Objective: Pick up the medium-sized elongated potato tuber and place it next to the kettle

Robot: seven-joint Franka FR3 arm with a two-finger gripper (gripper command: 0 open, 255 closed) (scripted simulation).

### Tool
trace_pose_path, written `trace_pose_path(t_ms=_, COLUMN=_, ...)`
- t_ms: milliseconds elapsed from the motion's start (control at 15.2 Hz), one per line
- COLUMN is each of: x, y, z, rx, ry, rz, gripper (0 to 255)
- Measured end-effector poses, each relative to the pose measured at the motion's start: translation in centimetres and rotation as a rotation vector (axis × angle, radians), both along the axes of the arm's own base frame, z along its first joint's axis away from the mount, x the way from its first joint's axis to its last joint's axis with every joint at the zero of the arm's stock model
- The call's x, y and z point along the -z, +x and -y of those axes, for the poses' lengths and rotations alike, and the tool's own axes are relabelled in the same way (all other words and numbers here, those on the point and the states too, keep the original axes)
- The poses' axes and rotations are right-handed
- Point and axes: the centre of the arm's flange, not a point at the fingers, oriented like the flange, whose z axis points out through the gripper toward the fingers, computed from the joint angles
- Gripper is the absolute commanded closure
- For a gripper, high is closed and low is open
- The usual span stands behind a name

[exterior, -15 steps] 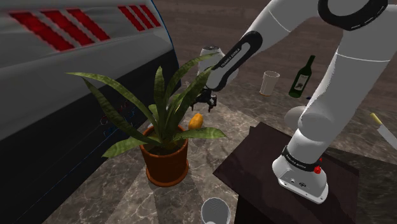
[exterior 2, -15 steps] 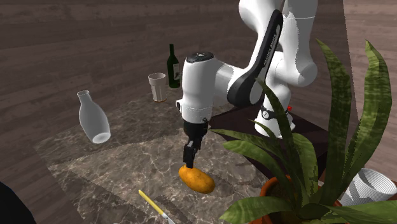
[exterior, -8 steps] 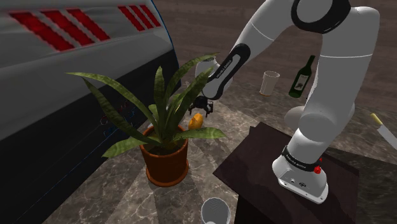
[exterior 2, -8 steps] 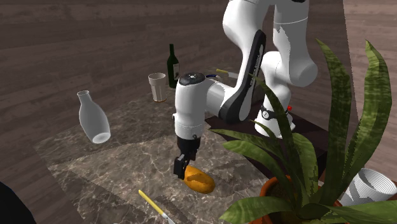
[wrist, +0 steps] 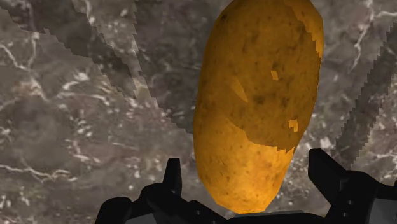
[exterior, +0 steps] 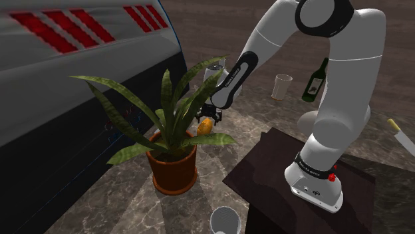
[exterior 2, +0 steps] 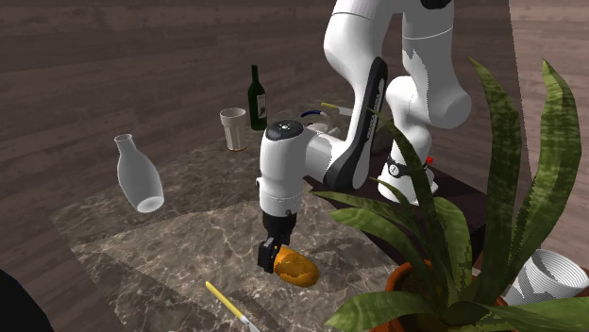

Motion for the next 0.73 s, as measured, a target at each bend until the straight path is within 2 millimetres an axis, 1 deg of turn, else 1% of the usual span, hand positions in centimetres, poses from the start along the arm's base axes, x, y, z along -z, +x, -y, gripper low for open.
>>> trace_pose_path(t_ms=132, x=0.02, y=0.0, z=0.0, rx=0.0, ry=0.0, rz=0.0, gripper=0)
trace_pose_path(t_ms=198, x=0.02, y=0.0, z=0.0, rx=0.0, ry=0.0, rz=0.0, gripper=255)
trace_pose_path(t_ms=726, x=-0.02, y=0.04, z=0.01, rx=0.001, ry=0.0, rz=0.002, gripper=255)
